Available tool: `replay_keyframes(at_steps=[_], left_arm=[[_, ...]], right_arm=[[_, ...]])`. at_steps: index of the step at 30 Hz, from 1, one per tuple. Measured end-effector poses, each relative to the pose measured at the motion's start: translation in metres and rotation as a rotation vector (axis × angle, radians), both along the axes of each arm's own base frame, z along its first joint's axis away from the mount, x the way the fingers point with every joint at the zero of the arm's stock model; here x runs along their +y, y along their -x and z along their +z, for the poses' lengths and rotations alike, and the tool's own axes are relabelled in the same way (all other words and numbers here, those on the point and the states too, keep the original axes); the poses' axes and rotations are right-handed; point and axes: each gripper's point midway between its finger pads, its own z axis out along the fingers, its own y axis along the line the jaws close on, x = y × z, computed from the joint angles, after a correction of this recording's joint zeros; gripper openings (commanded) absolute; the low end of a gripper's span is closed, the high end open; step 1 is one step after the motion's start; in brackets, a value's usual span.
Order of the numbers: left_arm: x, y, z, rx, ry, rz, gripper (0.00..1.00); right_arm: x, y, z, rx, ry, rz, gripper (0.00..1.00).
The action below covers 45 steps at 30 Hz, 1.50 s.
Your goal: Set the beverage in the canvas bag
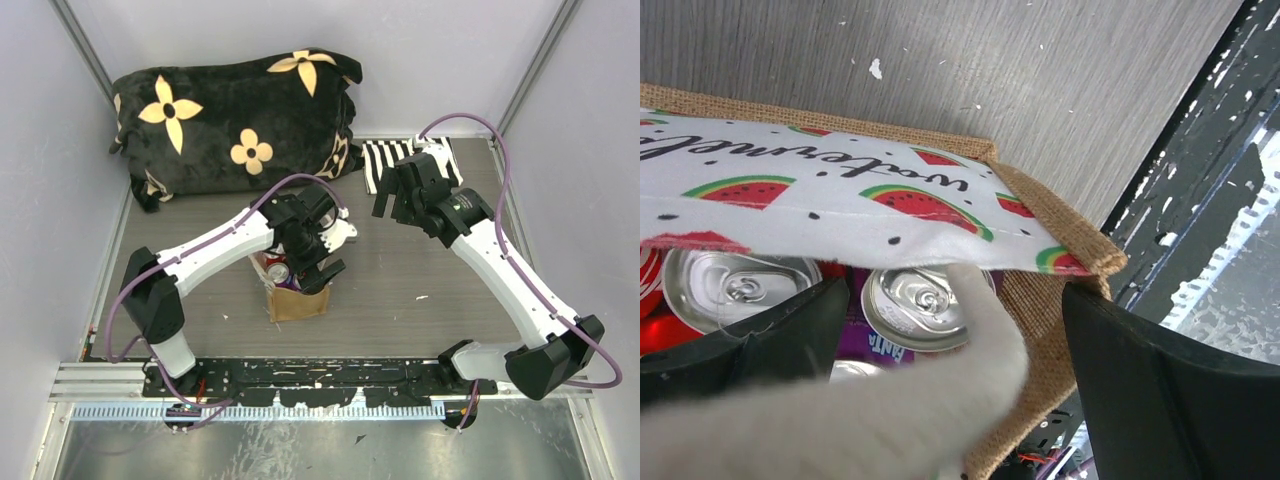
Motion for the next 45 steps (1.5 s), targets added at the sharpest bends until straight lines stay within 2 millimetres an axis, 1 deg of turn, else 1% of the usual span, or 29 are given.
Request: replay_keyframes(at_steps=[5, 6, 10, 14, 17, 19, 23, 25, 27, 31, 36, 40, 45], left_arm=[[0.001, 0.002, 0.012, -0.009, 0.021, -0.01, 0.97], [0.001, 0.003, 0.017, -0.016, 0.031, -0.013, 0.97], [0.002, 0.004, 0.025, -0.027, 0.046, -0.017, 1.0], [0.0, 0.007, 0.042, -0.047, 0.088, -0.025, 0.98], [0.004, 0.006, 0.058, -0.075, 0.129, -0.009, 0.98], [0.011, 0.0, 0.071, -0.095, 0.163, 0.025, 0.98], [0.042, -0.029, 0.1, -0.155, 0.231, 0.171, 0.98], [0.058, -0.042, 0.11, -0.195, 0.246, 0.244, 0.98], [0.07, -0.05, 0.118, -0.22, 0.256, 0.297, 0.98], [0.081, -0.055, 0.128, -0.242, 0.28, 0.364, 0.98], [0.088, -0.048, 0.132, -0.256, 0.297, 0.389, 0.98], [0.092, -0.049, 0.135, -0.264, 0.305, 0.405, 0.98], [0.091, -0.05, 0.134, -0.261, 0.32, 0.407, 0.98]], right_arm=[[0.002, -0.001, -0.004, 0.011, 0.003, 0.003, 0.99], [0.002, -0.002, -0.004, 0.013, 0.003, 0.004, 0.99], [0.002, -0.002, -0.004, 0.014, 0.002, 0.005, 0.99], [0.003, -0.002, -0.004, 0.014, 0.002, 0.006, 0.99], [0.003, -0.002, -0.004, 0.013, 0.001, 0.006, 1.0], [0.003, -0.003, -0.002, 0.007, -0.002, 0.006, 1.0], [0.005, -0.007, 0.003, -0.012, -0.014, 0.005, 1.0], [0.005, -0.008, 0.004, -0.016, -0.022, 0.005, 1.0], [0.006, -0.01, 0.004, -0.017, -0.03, 0.006, 1.0], [0.009, -0.017, 0.001, -0.015, -0.046, 0.012, 1.0], [0.016, -0.023, -0.007, 0.003, -0.054, 0.029, 1.0], [0.02, -0.024, -0.009, 0.008, -0.065, 0.04, 1.0], [0.021, -0.026, -0.007, 0.001, -0.071, 0.041, 1.0]])
